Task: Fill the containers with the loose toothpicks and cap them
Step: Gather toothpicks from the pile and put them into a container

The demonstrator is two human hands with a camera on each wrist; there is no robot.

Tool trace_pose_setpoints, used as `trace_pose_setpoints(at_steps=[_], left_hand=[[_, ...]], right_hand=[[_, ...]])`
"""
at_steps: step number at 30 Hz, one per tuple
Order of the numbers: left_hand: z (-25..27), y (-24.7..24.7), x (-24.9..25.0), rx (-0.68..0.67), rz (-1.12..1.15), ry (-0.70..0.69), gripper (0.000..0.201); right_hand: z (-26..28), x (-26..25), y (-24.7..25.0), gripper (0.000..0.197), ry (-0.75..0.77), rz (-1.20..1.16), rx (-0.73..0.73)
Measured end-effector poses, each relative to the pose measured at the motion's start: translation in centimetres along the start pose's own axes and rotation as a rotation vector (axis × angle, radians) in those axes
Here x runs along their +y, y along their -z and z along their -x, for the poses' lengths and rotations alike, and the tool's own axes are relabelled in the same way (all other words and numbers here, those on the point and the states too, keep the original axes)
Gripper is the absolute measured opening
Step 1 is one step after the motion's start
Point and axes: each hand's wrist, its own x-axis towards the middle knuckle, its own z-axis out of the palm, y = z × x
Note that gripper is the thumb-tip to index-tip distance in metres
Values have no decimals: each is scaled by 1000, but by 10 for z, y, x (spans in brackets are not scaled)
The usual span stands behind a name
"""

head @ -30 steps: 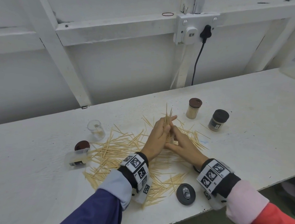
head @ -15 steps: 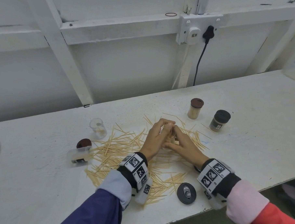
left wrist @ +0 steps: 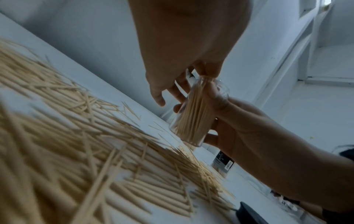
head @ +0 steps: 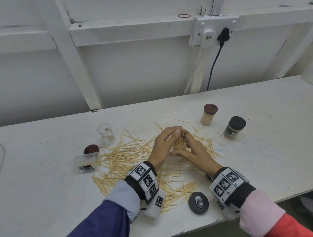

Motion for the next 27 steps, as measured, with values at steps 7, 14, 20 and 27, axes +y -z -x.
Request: trace_pose_setpoints(at_steps=[7,14,20,27], left_hand=[[3,1,-2,-5,10,45,34],[3,0,5,-15,33,154,47],[0,-2,-1,-8,-97,86,44],[2,7,-8,-36,-51,99,39]], right_hand=[[0,3,-1,62,-3,-6,24],[1,0,-2,58,26,42,47],[1,2,-5,41,20,8,46],[2,0,-5,45,42,-5,65]])
